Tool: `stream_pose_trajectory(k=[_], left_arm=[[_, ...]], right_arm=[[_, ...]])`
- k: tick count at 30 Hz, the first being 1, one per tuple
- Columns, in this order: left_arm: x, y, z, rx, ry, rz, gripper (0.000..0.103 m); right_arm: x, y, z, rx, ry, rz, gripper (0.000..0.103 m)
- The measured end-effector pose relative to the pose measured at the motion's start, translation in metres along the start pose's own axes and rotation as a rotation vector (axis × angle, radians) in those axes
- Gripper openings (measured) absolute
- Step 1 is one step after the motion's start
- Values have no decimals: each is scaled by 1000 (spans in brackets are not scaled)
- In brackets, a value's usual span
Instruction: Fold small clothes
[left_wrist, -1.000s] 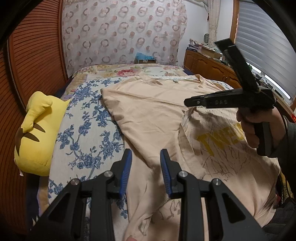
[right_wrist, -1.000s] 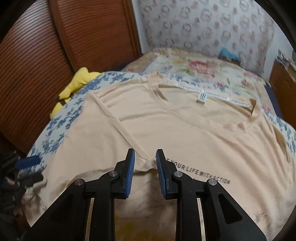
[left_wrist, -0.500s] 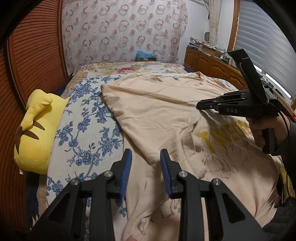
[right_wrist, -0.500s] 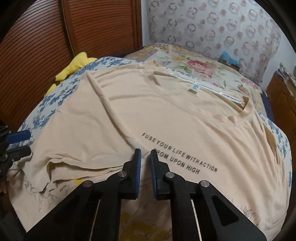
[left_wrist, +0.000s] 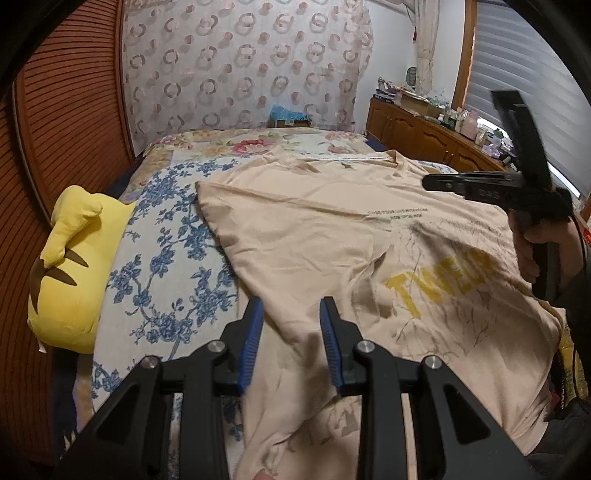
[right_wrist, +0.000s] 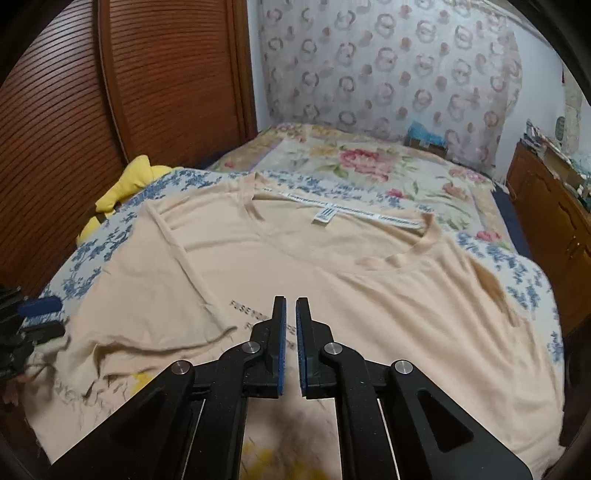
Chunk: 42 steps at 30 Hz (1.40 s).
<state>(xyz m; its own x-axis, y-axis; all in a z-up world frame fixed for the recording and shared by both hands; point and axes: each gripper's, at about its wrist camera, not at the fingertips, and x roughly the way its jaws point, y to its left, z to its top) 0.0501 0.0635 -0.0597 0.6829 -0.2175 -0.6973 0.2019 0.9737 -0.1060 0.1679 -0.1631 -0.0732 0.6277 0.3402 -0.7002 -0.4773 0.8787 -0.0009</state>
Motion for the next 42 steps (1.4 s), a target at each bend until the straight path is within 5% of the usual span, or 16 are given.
stream_pose_trajectory(k=[10, 19, 37, 42], left_arm=[[-5, -37, 22, 42, -60, -55, 29], [14, -82, 39, 112, -40, -107, 29], [92, -124, 42, 218, 133, -93, 29], [95, -127, 42, 220, 126, -104, 30]], right_arm=[[-86, -88, -70, 87, -14, -136, 36], [-134, -194, -149, 300, 58, -265, 37], [-114, -226, -170, 375, 112, -260, 37], [-111, -225, -167, 351, 116, -254, 37]])
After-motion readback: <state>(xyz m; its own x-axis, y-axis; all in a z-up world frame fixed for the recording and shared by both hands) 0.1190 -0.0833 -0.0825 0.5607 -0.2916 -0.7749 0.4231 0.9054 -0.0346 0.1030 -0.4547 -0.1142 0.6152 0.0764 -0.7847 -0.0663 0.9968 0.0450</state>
